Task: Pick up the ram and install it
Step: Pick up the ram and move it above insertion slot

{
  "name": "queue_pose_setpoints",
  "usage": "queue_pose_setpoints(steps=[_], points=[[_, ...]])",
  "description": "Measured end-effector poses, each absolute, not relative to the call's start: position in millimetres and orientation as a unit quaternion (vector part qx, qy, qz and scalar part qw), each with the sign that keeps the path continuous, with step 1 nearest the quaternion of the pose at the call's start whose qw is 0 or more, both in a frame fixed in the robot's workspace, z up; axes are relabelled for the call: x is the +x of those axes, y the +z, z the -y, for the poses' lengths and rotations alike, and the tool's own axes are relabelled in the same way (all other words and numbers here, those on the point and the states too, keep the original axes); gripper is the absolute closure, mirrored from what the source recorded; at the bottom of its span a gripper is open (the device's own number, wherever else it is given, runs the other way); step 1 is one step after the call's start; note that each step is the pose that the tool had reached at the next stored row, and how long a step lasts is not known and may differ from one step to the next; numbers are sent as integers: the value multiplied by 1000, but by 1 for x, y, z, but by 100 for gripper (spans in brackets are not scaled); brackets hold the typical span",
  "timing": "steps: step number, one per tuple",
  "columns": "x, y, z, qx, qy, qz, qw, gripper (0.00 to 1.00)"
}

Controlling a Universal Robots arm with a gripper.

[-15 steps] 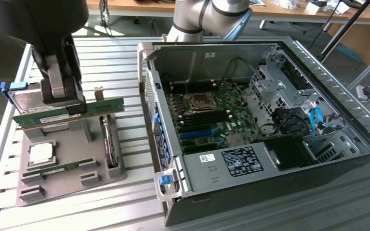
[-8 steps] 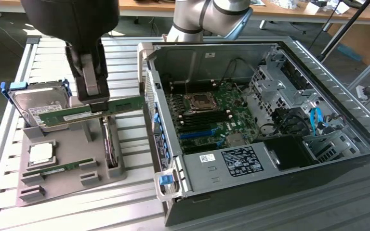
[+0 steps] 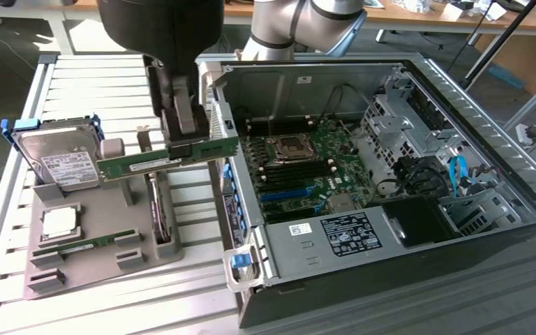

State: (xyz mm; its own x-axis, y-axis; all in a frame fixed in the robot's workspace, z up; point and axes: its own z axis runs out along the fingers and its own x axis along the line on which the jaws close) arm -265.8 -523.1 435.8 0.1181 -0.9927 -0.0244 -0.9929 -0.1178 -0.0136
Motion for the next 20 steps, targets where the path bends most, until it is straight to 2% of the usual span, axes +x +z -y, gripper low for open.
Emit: queue_pose_setpoints(steps=[11, 20], points=[[-215, 436, 523, -747, 5, -664, 13, 88], [-208, 435, 523, -728, 4, -685, 13, 88]])
